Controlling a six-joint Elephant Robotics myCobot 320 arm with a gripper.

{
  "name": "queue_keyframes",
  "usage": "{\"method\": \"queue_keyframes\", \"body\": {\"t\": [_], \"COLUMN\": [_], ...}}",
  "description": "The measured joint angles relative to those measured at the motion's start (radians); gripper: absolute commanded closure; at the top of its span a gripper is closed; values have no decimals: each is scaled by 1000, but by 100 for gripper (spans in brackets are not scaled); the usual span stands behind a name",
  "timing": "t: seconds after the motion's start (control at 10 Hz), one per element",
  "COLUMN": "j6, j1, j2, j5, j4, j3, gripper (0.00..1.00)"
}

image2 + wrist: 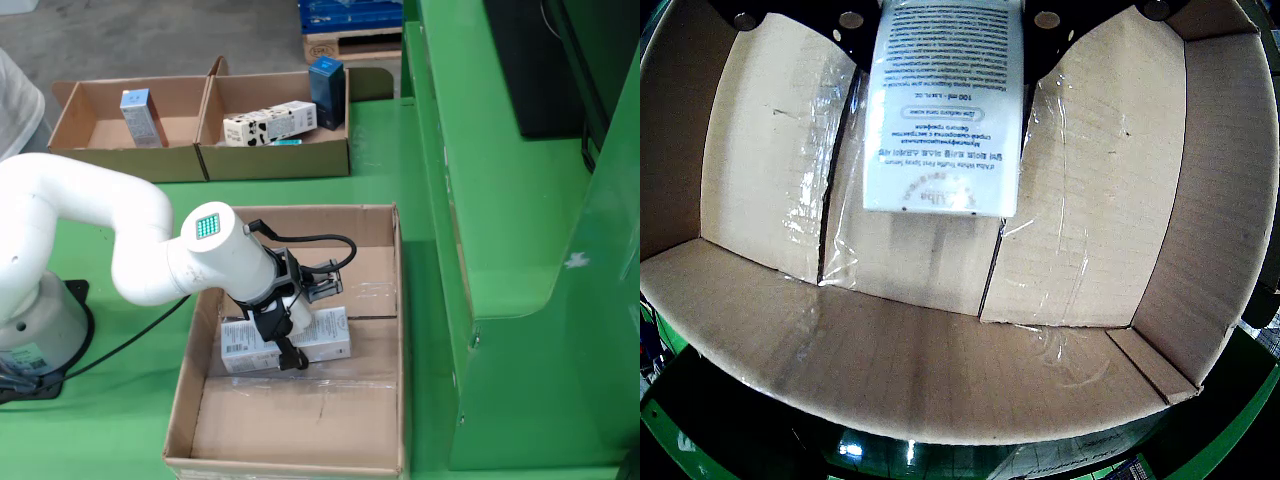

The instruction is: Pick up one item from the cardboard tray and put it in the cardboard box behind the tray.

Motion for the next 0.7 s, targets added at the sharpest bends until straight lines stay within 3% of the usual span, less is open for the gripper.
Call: {"method": "queue_keyframes", "body": {"t": [0.7], "j6": [2], "j1": [11], "j2": [68], "j5": [-3], "j4": [6], "j3": [-52], "gripper": [100]}}
